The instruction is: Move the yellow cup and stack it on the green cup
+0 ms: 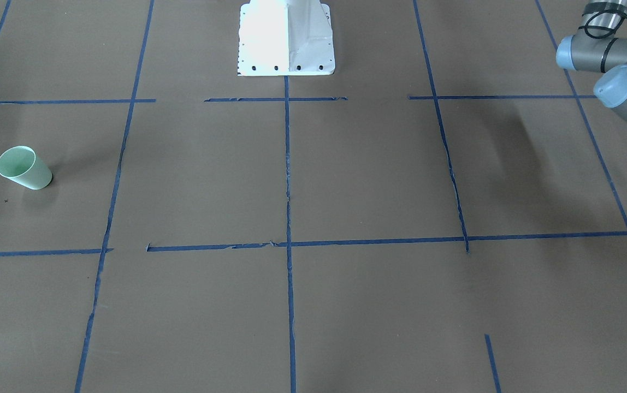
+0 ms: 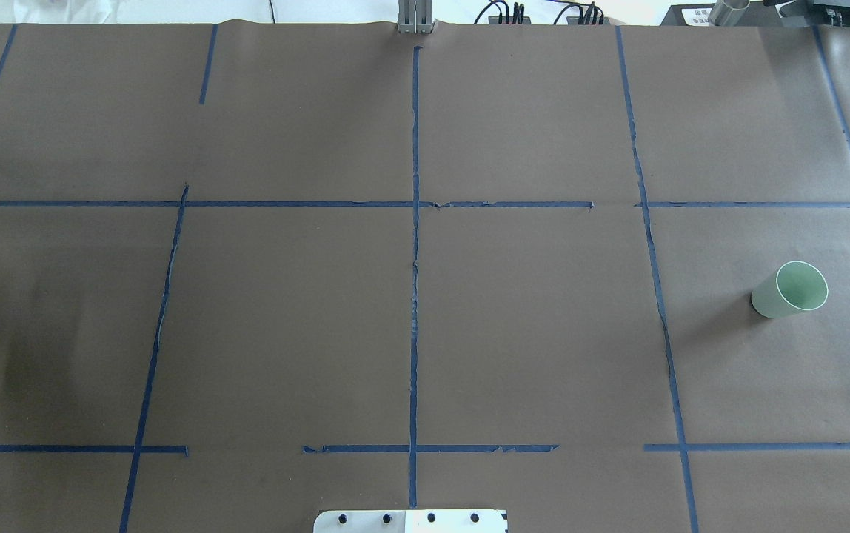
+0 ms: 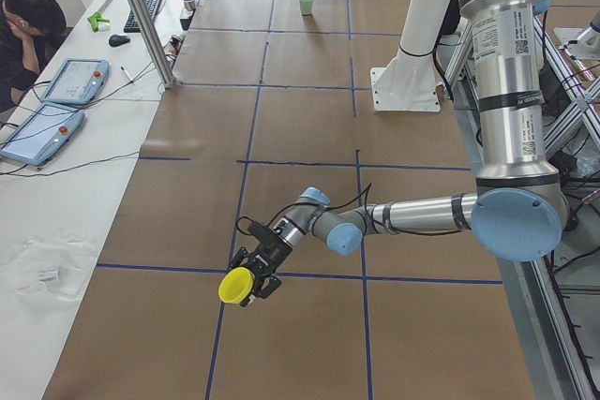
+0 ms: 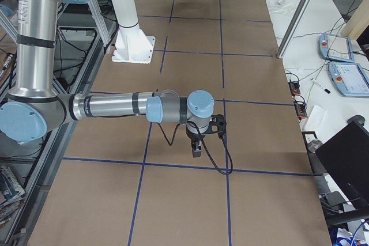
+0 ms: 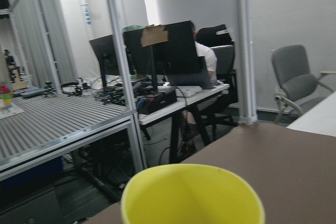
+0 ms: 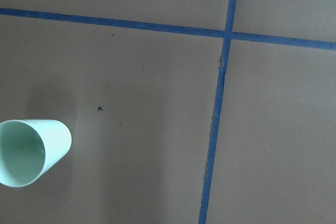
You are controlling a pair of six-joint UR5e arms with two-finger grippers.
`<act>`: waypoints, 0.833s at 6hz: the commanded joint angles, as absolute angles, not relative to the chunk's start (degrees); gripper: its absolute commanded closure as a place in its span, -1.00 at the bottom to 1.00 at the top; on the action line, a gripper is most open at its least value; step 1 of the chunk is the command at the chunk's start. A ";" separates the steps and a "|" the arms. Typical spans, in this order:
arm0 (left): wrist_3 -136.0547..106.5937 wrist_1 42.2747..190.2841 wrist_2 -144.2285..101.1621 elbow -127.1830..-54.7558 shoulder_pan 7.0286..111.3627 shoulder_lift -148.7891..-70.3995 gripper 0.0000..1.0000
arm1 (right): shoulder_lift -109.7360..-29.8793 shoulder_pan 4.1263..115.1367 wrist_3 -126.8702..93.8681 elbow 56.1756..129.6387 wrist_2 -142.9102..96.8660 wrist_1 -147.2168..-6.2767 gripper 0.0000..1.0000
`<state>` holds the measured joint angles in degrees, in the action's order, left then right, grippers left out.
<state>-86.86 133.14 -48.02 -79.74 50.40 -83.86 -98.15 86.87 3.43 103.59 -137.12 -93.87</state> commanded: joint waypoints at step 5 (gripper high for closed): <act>-55.99 147.83 -54.83 -77.17 49.23 -115.96 0.43 | -98.09 86.75 3.34 102.48 -138.08 -93.87 -1.00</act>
<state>-57.05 147.19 -53.91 -77.22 50.26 -110.35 -98.09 86.76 3.36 102.50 -137.91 -93.88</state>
